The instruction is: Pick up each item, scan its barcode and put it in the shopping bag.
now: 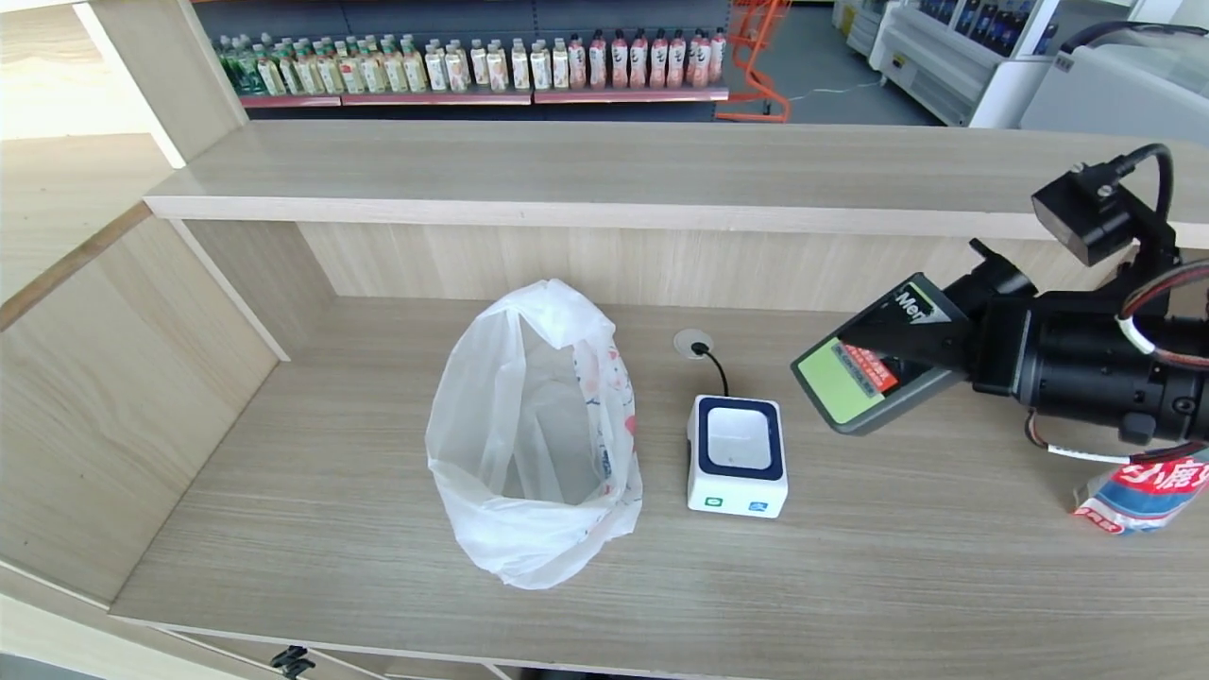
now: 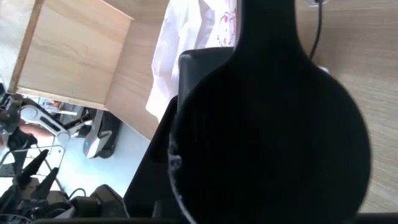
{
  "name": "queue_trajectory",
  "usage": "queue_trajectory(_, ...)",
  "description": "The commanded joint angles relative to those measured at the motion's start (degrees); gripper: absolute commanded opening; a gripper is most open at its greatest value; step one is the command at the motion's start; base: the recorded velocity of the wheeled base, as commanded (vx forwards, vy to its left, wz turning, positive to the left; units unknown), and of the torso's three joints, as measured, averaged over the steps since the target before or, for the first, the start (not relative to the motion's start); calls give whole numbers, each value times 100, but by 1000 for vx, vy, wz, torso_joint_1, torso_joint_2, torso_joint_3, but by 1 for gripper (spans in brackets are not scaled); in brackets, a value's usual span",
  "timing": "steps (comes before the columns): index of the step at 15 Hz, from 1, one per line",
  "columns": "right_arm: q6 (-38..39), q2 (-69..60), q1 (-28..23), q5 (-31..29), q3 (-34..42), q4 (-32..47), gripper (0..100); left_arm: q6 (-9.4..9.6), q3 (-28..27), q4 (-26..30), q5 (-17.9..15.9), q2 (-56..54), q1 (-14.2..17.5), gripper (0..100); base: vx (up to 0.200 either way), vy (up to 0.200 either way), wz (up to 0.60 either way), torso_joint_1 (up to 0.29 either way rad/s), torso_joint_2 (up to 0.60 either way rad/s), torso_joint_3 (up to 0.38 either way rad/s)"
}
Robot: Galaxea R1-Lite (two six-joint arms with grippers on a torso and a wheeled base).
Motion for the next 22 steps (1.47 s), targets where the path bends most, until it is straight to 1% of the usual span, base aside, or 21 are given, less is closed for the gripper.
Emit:
queue_trajectory(1, 83, 454, 20, 76, -255, 12, 0, 4, 1, 2, 1, 7, 7, 100, 0, 0, 0, 0, 0, 0)
queue_trajectory(3, 83, 893, 64, 85, -580, 12, 0, 4, 1, 2, 1, -2, 7, 100, 0, 0, 0, 0, 0, 0)
queue_trajectory(4, 83, 1060, 187, 85, -686, 4, 0, 4, 1, 2, 1, -2, 7, 100, 0, 0, 0, 0, 0, 0)
queue_trajectory(5, 83, 1095, 222, 85, -703, 4, 0, 4, 10, 2, 1, -2, 7, 100, 0, 0, 0, 0, 0, 0)
queue_trajectory(8, 48, 1614, 652, 103, -668, -23, 0, 4, 1, 2, 1, -2, 7, 100, 0, 0, 0, 0, 0, 0)
queue_trajectory(9, -154, 1895, 679, 94, -694, -40, 0, 4, 1, 2, 1, -2, 7, 100, 0, 0, 0, 0, 0, 0)
queue_trajectory(11, -822, 2326, 705, 103, -694, -181, 0, 4, 1, 2, 1, -2, 7, 100, 0, 0, 0, 0, 0, 0)
queue_trajectory(12, -981, 2554, 775, 147, -694, -541, 0, 4, 1, 2, 1, -2, 7, 100, 0, 0, 0, 0, 0, 0)
queue_trajectory(13, -1033, 2756, 811, 314, -694, -893, 0, 4, 1, 2, 1, -2, 7, 100, 0, 0, 0, 0, 0, 0)
queue_trajectory(15, -1323, 3099, 881, 903, -730, -1561, 0, 4, 1, 2, 1, -2, 7, 100, 0, 0, 0, 0, 0, 0)
queue_trajectory(18, -1693, 3539, 1127, 1254, -826, -2158, 0, 4, 1, 2, 1, -2, 7, 100, 0, 0, 0, 0, 0, 0)
queue_trajectory(22, -2774, 4242, 1224, 1316, -1266, -2246, 0, 4, 1, 2, 1, -2, 7, 100, 0, 0, 0, 0, 0, 0)
